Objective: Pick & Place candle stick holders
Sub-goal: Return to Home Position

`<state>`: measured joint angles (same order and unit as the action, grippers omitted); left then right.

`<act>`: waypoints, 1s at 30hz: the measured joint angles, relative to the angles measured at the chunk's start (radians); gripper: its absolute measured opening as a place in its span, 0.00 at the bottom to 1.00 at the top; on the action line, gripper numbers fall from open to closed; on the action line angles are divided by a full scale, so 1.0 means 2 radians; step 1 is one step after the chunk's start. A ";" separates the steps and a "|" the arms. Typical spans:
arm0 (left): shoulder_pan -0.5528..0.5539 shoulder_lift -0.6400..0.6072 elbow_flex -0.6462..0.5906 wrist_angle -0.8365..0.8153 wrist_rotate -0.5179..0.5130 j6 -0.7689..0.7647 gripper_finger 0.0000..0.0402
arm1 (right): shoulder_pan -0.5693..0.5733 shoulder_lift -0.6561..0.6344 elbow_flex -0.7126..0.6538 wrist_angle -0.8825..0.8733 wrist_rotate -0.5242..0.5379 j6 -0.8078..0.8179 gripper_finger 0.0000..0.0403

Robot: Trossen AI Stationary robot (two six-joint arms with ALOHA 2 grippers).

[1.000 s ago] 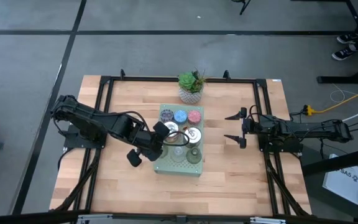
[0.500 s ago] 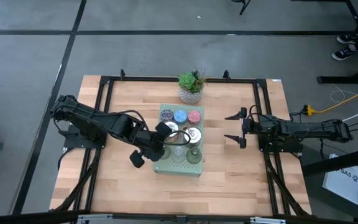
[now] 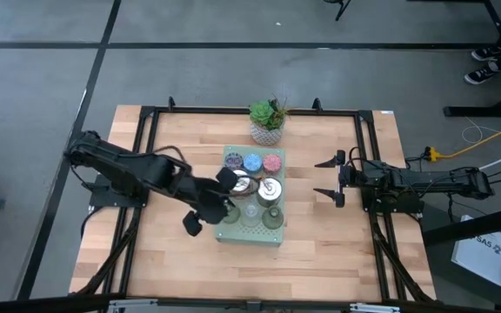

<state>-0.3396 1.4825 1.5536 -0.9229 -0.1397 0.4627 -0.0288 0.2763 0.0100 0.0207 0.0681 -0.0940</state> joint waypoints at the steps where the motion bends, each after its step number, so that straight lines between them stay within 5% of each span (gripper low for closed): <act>1: -0.002 -0.008 0.000 0.004 0.004 -0.003 0.33 | 0.000 0.000 0.000 0.000 0.000 0.000 0.99; 10: -0.008 -0.108 -0.049 0.043 0.051 -0.067 0.27 | 0.000 0.000 0.000 0.000 0.000 0.000 0.99; 30: 0.016 -0.421 -0.556 0.537 0.026 -0.135 0.12 | 0.000 0.000 0.000 0.000 0.000 0.000 0.99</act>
<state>-0.3074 0.6401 0.4411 0.1514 -0.0875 0.1931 -0.0287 0.2762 0.0097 0.0208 0.0681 -0.0940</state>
